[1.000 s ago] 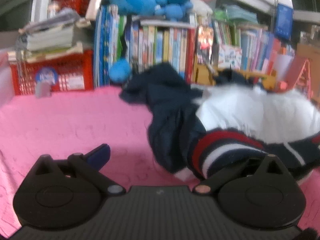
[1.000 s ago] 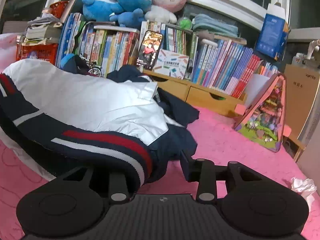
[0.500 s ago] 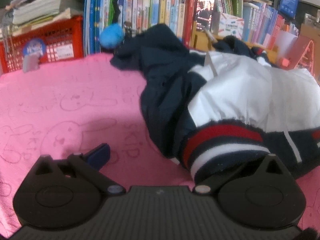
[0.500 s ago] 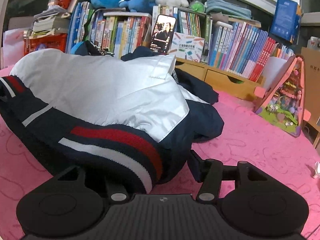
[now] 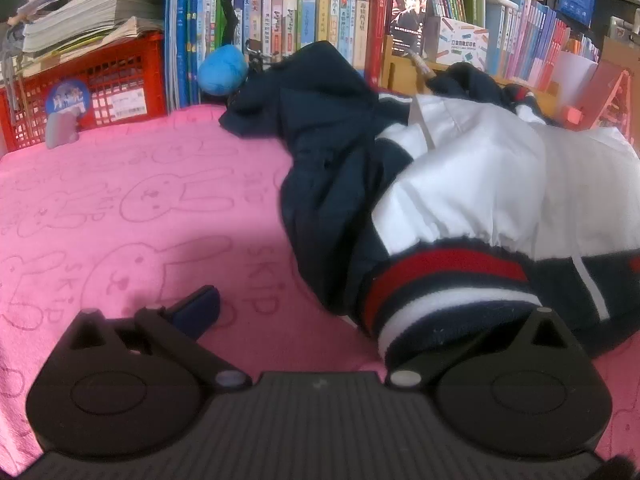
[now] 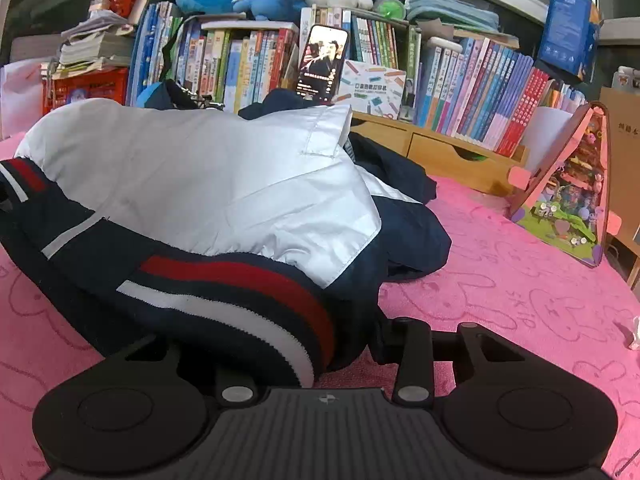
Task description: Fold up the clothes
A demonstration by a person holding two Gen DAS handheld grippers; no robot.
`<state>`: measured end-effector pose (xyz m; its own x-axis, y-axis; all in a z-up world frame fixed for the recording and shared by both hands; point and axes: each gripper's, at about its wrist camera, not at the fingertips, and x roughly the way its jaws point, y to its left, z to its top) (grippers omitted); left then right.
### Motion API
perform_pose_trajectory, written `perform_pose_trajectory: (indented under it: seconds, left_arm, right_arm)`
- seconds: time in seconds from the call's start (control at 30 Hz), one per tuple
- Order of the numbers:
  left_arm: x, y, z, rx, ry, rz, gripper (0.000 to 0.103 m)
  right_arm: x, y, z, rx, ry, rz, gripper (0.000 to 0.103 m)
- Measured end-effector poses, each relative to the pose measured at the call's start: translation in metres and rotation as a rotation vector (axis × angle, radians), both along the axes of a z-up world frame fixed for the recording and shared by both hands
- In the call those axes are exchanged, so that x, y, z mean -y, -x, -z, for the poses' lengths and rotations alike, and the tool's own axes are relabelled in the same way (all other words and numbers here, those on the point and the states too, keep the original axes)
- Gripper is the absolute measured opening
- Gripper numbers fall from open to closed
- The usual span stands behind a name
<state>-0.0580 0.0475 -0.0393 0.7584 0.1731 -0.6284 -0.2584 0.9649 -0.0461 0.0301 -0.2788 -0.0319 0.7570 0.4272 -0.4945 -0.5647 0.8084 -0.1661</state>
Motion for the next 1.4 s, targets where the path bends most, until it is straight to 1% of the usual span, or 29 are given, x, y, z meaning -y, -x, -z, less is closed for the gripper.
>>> perform_pose_trajectory:
  seconds: [0.37, 0.4, 0.43, 0.47, 0.5, 0.53, 0.57, 0.6, 0.63, 0.67, 0.7, 0.73, 0.8, 0.83, 0.87, 0.93, 0.97, 1.0, 1.03, 1.07, 1.1, 1.13, 1.17, 1.2, 1.27, 1.37, 1.4]
  left_arm:
    - [0.000, -0.001, -0.001, 0.000, 0.001, 0.002, 0.103]
    - [0.000, -0.001, -0.001, 0.002, 0.001, 0.004, 0.101]
    - [0.001, 0.000, -0.002, 0.007, -0.001, 0.011, 0.098]
    - [0.003, 0.001, -0.003, 0.016, -0.005, 0.023, 0.088]
    - [0.006, 0.002, -0.004, 0.027, -0.009, 0.042, 0.073]
    - [0.009, 0.003, -0.005, 0.039, -0.012, 0.062, 0.063]
    - [0.013, 0.005, -0.006, 0.051, -0.008, 0.082, 0.042]
    - [0.017, 0.008, -0.007, 0.059, -0.008, 0.092, 0.034]
    - [0.023, 0.012, -0.008, 0.061, -0.028, 0.087, 0.031]
    - [0.029, 0.016, -0.008, 0.057, -0.059, 0.087, 0.026]
    - [0.033, 0.023, -0.010, 0.058, -0.079, 0.091, 0.021]
    - [0.033, 0.030, -0.012, 0.061, -0.067, 0.093, 0.019]
    - [0.029, 0.039, -0.018, 0.065, -0.044, 0.090, 0.016]
    - [0.025, 0.039, -0.021, 0.065, -0.037, 0.088, 0.016]
    - [0.020, 0.028, -0.028, 0.061, -0.056, 0.089, 0.015]
    - [0.003, -0.011, -0.066, 0.101, -0.134, 0.065, 0.014]
    - [-0.004, -0.028, -0.090, 0.144, -0.170, 0.048, 0.014]
    - [-0.006, -0.030, -0.131, 0.290, -0.192, 0.010, 0.014]
    - [-0.005, -0.029, -0.170, 0.435, -0.224, -0.027, 0.014]
    - [0.001, -0.018, -0.196, 0.578, -0.299, -0.058, 0.015]
    - [0.006, -0.006, -0.220, 0.711, -0.370, -0.084, 0.024]
    - [0.008, 0.004, -0.230, 0.780, -0.408, -0.082, 0.027]
    - [0.006, 0.008, -0.229, 0.755, -0.399, -0.059, 0.030]
    - [0.003, 0.011, -0.226, 0.718, -0.386, -0.037, 0.031]
    - [-0.001, 0.010, -0.191, 0.531, -0.328, 0.011, 0.032]
    - [0.001, 0.018, -0.101, 0.241, -0.215, 0.099, 0.032]
    - [0.002, 0.022, -0.078, 0.167, -0.179, 0.108, 0.032]
  right_arm:
    - [0.002, -0.002, 0.000, -0.009, -0.012, 0.025, 0.040]
    - [0.002, -0.002, 0.000, -0.007, -0.012, 0.025, 0.040]
    - [0.001, -0.001, 0.001, -0.006, -0.011, 0.026, 0.040]
    - [0.001, -0.001, 0.001, -0.005, -0.011, 0.027, 0.040]
    - [0.001, -0.001, 0.001, -0.004, -0.010, 0.027, 0.040]
    - [0.001, -0.001, 0.001, -0.003, -0.010, 0.030, 0.040]
    - [0.001, -0.001, 0.002, -0.001, -0.011, 0.033, 0.040]
    - [0.002, -0.001, 0.002, 0.000, -0.011, 0.036, 0.039]
    - [0.003, -0.001, 0.002, -0.004, -0.012, 0.040, 0.037]
    - [0.006, 0.000, 0.001, -0.028, -0.019, 0.045, 0.035]
    - [0.010, 0.001, -0.001, -0.054, -0.028, 0.050, 0.029]
    - [0.016, 0.002, -0.003, -0.081, -0.030, 0.052, 0.022]
    - [0.024, 0.006, -0.010, -0.114, -0.003, 0.039, 0.015]
    - [0.025, 0.004, -0.013, -0.144, 0.012, 0.028, 0.014]
    - [0.026, 0.001, -0.017, -0.175, 0.028, 0.016, 0.013]
    - [0.002, -0.030, -0.037, -0.149, 0.121, 0.003, 0.012]
    - [-0.011, -0.046, -0.047, -0.134, 0.169, -0.004, 0.012]
    - [-0.027, -0.053, -0.078, 0.060, 0.169, 0.034, 0.012]
    - [-0.042, -0.059, -0.111, 0.274, 0.162, 0.076, 0.012]
    - [-0.050, -0.048, -0.143, 0.533, 0.107, 0.112, 0.012]
    - [-0.045, -0.033, -0.172, 0.746, -0.035, 0.163, 0.013]
    - [-0.034, -0.024, -0.189, 0.827, -0.171, 0.184, 0.014]
    - [-0.022, -0.015, -0.205, 0.893, -0.307, 0.201, 0.015]
    - [-0.017, -0.020, -0.204, 0.822, -0.291, 0.181, 0.017]
    - [-0.009, -0.032, -0.198, 0.652, -0.227, 0.133, 0.017]
    - [0.000, -0.041, -0.133, 0.351, -0.065, 0.042, 0.017]
    - [0.004, -0.039, -0.107, 0.267, -0.012, 0.022, 0.017]
